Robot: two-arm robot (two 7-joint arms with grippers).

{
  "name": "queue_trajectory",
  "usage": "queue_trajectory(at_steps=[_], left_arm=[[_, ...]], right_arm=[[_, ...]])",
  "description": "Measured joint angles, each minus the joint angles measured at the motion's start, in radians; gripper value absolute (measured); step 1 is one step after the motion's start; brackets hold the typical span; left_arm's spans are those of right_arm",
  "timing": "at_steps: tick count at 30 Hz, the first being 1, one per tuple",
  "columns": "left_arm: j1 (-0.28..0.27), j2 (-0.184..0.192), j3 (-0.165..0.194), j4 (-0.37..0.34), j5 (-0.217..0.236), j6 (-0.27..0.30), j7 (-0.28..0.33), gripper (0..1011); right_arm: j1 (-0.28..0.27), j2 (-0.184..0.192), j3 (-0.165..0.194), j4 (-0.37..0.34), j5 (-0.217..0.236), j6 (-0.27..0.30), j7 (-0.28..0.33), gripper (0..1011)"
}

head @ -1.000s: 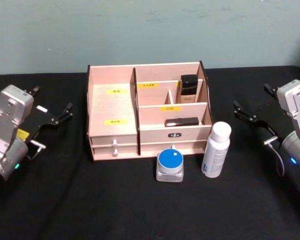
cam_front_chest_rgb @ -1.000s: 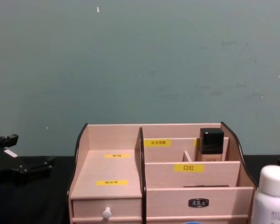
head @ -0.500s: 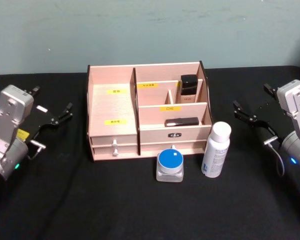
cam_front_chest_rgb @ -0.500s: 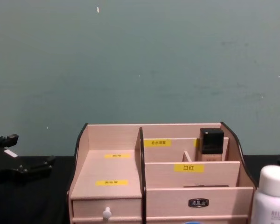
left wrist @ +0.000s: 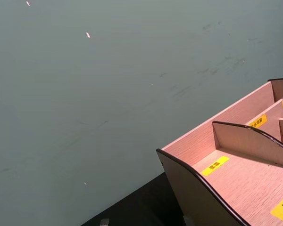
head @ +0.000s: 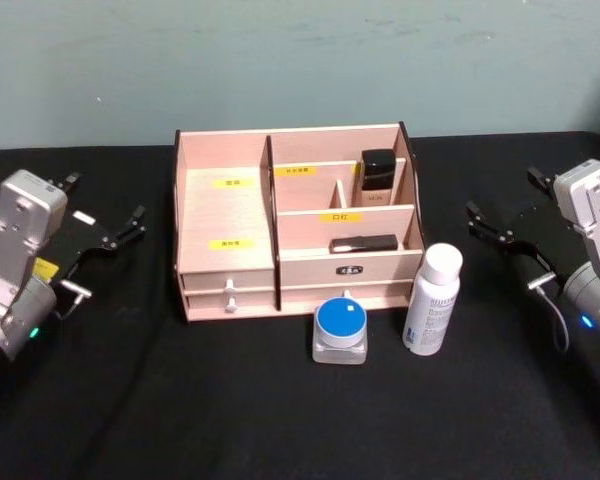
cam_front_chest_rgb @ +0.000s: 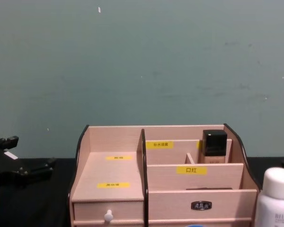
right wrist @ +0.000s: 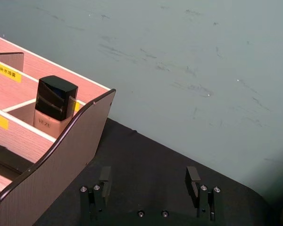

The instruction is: Pick up the facial cleanser and watermelon frost from the table and place them into the tiered storage box.

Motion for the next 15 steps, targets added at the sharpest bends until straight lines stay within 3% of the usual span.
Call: queue_trajectory(at_steps=[10,15], left_arm=[[0.0,0.0,0.0,0.0,0.0,0.0,0.0,1010],[0.0,0.0,0.0,0.0,0.0,0.0,0.0,1010]], right_arm=[[-0.012,-0.004,0.012,-0.012,0.004,0.0,0.003,1002],[-0.065,0.013,0.042,-0.088,0.018,-0.003,0.014,1002]])
